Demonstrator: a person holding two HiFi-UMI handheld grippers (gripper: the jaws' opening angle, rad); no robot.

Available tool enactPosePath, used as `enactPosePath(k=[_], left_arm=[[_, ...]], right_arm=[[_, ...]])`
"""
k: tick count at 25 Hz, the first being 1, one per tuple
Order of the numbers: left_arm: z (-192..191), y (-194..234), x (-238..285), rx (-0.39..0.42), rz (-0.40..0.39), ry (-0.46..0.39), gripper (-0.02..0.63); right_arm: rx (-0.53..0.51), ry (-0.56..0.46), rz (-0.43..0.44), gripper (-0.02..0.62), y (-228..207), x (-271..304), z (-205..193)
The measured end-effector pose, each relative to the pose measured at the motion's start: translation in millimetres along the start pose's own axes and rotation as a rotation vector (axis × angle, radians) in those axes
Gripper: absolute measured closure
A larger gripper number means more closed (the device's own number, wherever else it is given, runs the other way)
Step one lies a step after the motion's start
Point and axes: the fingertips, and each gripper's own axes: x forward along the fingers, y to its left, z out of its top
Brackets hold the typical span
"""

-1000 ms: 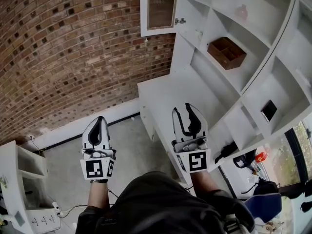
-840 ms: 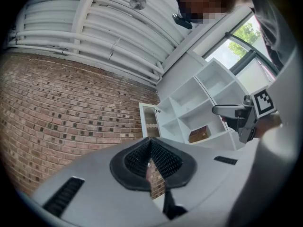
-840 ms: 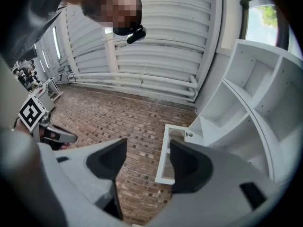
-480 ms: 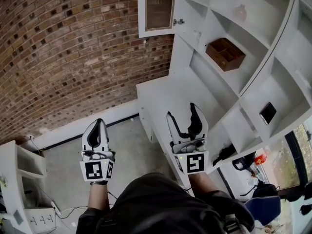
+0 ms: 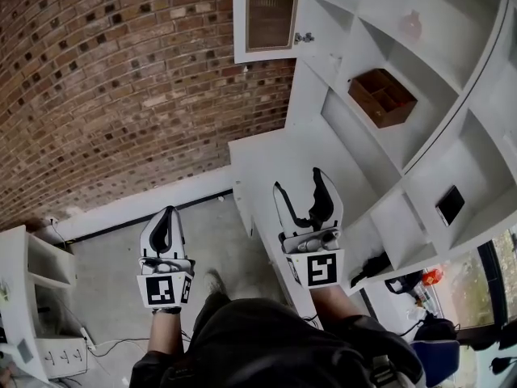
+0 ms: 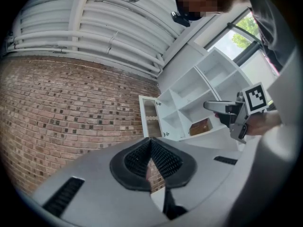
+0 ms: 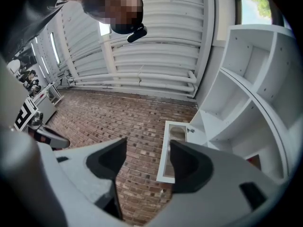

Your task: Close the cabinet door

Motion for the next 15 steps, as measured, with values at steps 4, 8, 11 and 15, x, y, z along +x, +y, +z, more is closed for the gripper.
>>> enactPosePath(k=[4,8,11,15], left_arm=[[-13,15,20,-0.012,-0.001,-0.014,0.604],[-27,38,54,-0.031,-0.017,-0.032,0.604],[-34,59,86,-0.042,-0.037,-0.049,0.604],[-45,83,128,-0.054,-0.068,-0.062,0.604]], right_arm=[[-0.010,0.004,-0.004,0.321,2,22,-16],[-0.033,0.008,-0.024,0.321,6,52,-32],[-0.053,0.005,-0.042,0.321,7,80,-43],[-0.068,0.010,-0.068,0.321,7,117,-64]])
